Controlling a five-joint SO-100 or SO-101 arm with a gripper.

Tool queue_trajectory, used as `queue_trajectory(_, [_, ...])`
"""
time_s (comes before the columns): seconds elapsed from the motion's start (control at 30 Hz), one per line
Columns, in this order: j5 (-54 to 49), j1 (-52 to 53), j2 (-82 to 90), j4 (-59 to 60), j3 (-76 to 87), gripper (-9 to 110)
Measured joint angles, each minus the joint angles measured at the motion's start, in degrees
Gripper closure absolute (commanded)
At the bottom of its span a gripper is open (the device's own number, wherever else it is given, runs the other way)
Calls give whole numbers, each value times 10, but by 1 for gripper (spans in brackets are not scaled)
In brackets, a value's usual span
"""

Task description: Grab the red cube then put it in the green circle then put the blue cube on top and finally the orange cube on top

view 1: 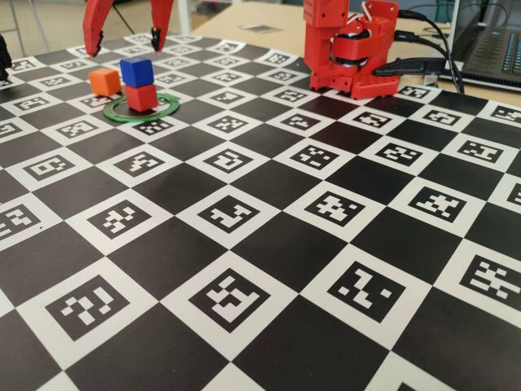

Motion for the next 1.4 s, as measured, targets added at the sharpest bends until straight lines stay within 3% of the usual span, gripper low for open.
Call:
queue_trajectory(0.27, [-18,42,-5,11,-93,50])
queue_trajectory(0.87, [-70,57,-235,18,-270,49])
queue_trajectory(1.4, [-128,68,-263,31,-290,49])
